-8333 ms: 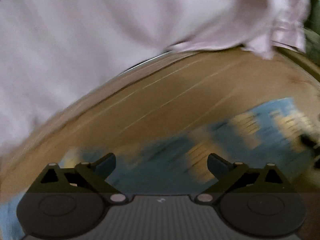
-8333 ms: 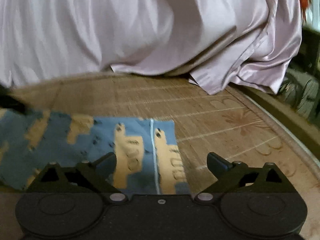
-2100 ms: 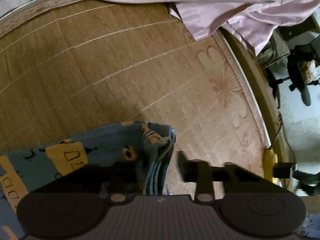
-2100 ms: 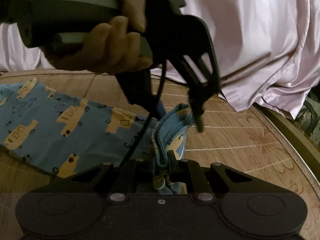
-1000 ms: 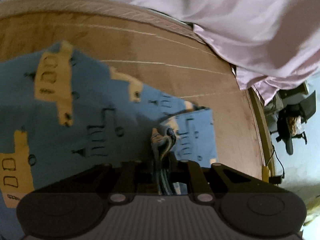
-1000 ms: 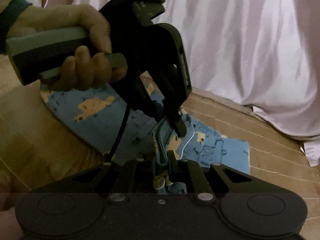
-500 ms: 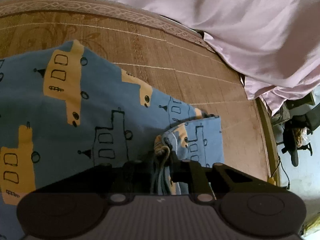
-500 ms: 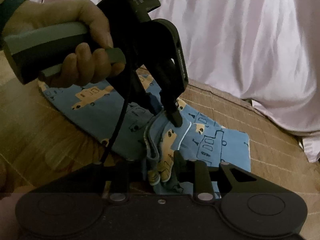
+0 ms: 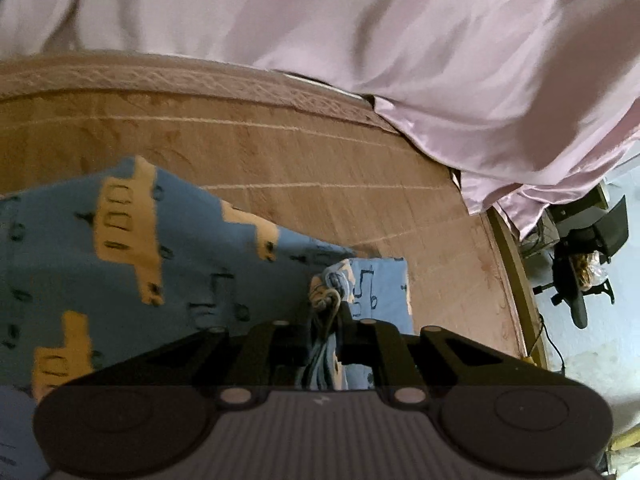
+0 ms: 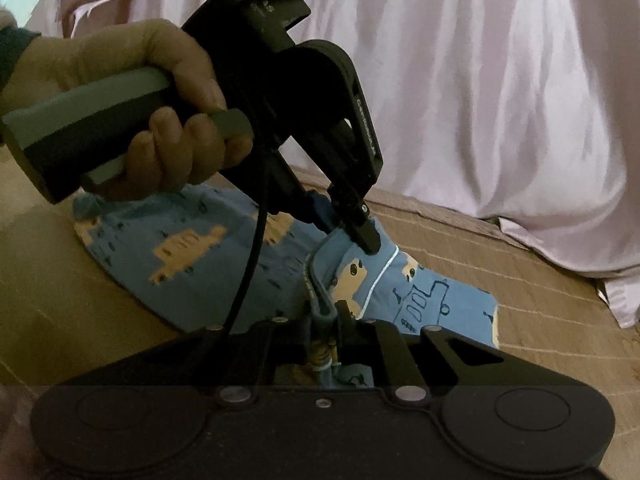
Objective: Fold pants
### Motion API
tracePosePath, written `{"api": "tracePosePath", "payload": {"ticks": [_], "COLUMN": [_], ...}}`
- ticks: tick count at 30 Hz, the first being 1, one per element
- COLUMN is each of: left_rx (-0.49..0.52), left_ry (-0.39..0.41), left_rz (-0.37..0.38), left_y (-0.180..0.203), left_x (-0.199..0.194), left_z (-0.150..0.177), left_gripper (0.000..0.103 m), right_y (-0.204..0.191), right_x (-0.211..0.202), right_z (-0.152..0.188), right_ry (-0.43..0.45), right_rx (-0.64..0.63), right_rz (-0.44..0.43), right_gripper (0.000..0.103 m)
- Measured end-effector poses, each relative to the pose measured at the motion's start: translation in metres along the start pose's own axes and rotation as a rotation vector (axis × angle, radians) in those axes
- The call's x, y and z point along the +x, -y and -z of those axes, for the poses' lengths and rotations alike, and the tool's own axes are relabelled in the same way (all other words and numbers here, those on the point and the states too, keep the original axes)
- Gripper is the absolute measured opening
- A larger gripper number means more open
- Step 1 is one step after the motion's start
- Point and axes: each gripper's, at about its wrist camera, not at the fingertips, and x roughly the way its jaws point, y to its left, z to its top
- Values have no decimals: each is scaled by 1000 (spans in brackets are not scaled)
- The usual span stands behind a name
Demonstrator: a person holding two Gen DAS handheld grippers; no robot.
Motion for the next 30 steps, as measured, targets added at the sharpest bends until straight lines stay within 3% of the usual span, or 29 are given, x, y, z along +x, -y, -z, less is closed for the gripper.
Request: {"api": "tracePosePath", "payload": {"ticks": [16,18,19,21,22,23,25,27,29,30], "left_rx": [-37,-43,-48,-44,-37,-26,-7,30,71,90], "left_ry": [43,32,31,49,62,77,113,166,210,222], "left_rz": [-95,-123,-135,-151,-160,-173,-210,-247,-273,-283], "left_y": [-73,-79,-81,-83,-82,-80,-73,-63,-51,-46], "left_x": [-41,-39,-39,-45,-48,-52,-57,-63,-63,-63], "left_z": [-2,0,2,7,9,11,17,25,36,40], "left_gripper": [13,21,25,48,54,62,69,81,87,87], "right_y": [-63,-69,-72,-69,-66,-60,-43,-23,-5,6], "right_x": [43,54,57,55,51,47,32,16,11,12], "right_z": [-30,-28,-26,-24,-23,-22,-18,-14,-6,-1], "right_ry": [-22,-54,-76,-63,-52,-38,19,63,62,42], "right_rx": [-99,-114,-121,-124,-122,-119,-105,-117,-138,-143], "right_rz": [-171,-192,-212,-224,-226,-227,-205,-125,-27,36], "right_gripper": [11,13,17,24,36,56,73,82,93,93]}}
